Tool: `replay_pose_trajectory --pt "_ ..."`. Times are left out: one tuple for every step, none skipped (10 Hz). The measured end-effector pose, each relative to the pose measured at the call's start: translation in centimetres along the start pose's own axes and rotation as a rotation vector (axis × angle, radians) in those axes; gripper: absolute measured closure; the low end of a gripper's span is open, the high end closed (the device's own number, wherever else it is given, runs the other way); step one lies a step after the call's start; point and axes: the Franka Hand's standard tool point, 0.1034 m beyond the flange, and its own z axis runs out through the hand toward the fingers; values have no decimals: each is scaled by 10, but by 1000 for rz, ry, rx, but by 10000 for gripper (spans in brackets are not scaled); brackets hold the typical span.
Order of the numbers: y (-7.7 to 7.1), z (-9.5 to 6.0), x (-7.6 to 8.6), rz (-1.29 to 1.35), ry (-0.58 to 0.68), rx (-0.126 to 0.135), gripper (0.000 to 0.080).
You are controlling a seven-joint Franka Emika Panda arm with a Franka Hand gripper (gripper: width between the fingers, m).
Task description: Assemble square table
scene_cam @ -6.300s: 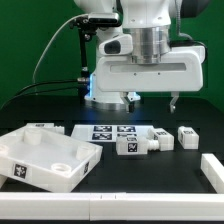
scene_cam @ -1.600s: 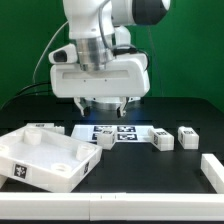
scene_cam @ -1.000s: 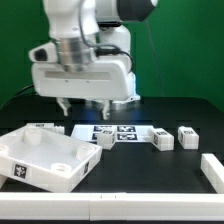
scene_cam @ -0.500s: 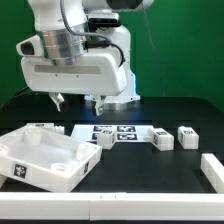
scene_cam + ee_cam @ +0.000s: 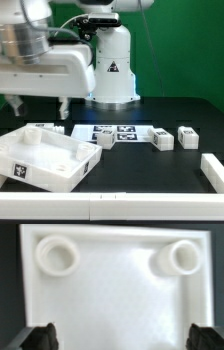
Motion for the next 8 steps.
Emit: replay_pose_trajectory --pt "-1 0 0 -6 1 -1 150" --pt "-1 0 0 -5 0 -1 150" --pt "3 3 2 -33 7 -16 150" --pt "15 13 8 -69 19 -50 150" --pt "25 20 12 -79 21 -66 150" --pt "29 19 18 -110 42 -79 150" --pt "34 22 23 -147 71 -91 150" --pt "42 29 24 -180 97 -106 150"
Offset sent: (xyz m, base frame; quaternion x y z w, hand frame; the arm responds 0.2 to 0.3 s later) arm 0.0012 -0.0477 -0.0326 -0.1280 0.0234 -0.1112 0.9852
